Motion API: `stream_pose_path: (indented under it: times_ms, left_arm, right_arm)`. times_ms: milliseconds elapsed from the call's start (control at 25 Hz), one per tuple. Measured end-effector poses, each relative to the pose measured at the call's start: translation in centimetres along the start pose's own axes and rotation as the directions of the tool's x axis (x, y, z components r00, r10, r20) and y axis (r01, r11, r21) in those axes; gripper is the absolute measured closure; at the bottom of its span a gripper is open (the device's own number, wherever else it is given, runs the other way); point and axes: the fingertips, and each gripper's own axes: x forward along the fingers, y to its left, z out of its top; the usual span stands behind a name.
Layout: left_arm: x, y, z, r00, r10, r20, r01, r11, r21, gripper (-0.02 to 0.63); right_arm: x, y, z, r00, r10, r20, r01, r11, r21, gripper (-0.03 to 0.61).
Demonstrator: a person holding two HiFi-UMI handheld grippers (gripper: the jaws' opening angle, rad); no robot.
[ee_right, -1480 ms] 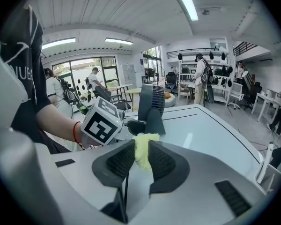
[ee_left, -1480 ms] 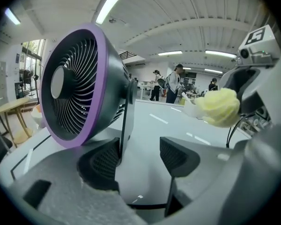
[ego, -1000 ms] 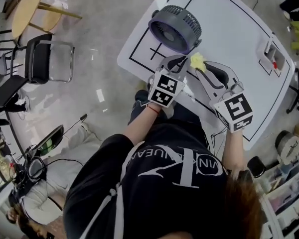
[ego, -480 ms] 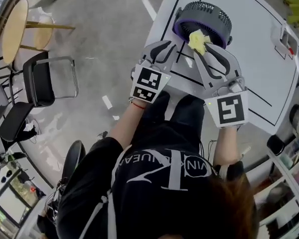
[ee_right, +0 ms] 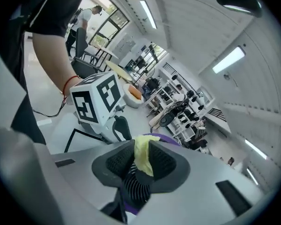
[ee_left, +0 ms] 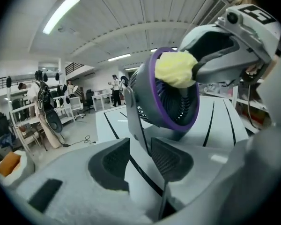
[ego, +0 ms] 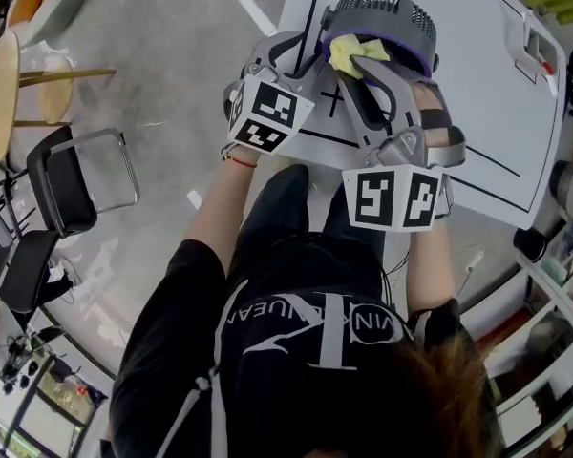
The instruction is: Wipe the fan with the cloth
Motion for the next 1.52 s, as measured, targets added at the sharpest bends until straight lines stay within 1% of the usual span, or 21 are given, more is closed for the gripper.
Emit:
stream_pose_path:
  times_ms: [80, 160, 200, 400, 480, 680, 800, 960, 1360, 1520]
  left_arm:
    - [0.7, -0.1, 0.4, 1.0, -0.023, -0.003, 0.023, 0.999, 0.025, 0.495]
    - [1.1, -0.2, 0.7, 1.0, -0.028, -0.004, 0.028, 0.998, 0.055, 0.537]
    - [1.2, -0.2, 0.8, 1.0, -0.028, -0.004, 0.028, 0.998, 0.059, 0.535]
    - [1.0, -0.2, 0.5, 0.999, -0.049, 0.012, 0.05, 0.998, -0.025, 0.548]
    - [1.1, -0.2, 0.5, 0.999, -0.046, 0.005, 0.046, 0.998, -0.033, 0.551]
    - [0.9, 0.0, 0.7, 0.999, -0.046, 0.01, 0.047, 0.998, -0.05, 0.555]
    - [0.8, 0.0, 0.7, 0.999, -0.05, 0.012, 0.05, 0.997, -0.059, 0.555]
    - [0.8, -0.3, 0.7, 0.999, -0.048, 0.011, 0.049, 0.997, -0.059, 0.555]
    - [1.1, 0.0, 0.7, 0.999, -0.053, 0.007, 0.053, 0.996, -0.067, 0.557]
    - [1.2, 0.0, 0.7, 0.999, -0.051, 0.008, 0.051, 0.996, -0.067, 0.557]
  right_arm:
    - [0.3, -0.1, 0.0, 1.0, -0.019, -0.006, 0.019, 1.0, -0.02, 0.485]
    - [0.4, -0.6, -0.1, 0.998, -0.058, -0.007, 0.058, 0.998, -0.035, 0.485]
    - [0.4, -0.8, -0.1, 0.997, -0.081, -0.008, 0.081, 0.996, -0.041, 0.485]
    - [-0.3, -1.9, -0.5, 0.98, -0.198, -0.029, 0.195, 0.978, -0.079, 0.488]
    - [-0.8, -2.6, -1.2, 0.966, -0.251, -0.057, 0.244, 0.964, -0.103, 0.489]
    - [-1.4, -2.7, -2.4, 0.942, -0.317, -0.111, 0.299, 0.942, -0.152, 0.489]
    - [-2.0, -2.7, -3.3, 0.925, -0.351, -0.143, 0.333, 0.933, -0.135, 0.489]
    - [-2.6, -2.3, -4.7, 0.915, -0.354, -0.191, 0.342, 0.935, -0.096, 0.491]
    - [-2.3, -1.2, -6.7, 0.917, -0.294, -0.269, 0.325, 0.942, 0.079, 0.494]
    - [-1.9, -0.3, -7.4, 0.919, -0.259, -0.296, 0.304, 0.945, 0.118, 0.494]
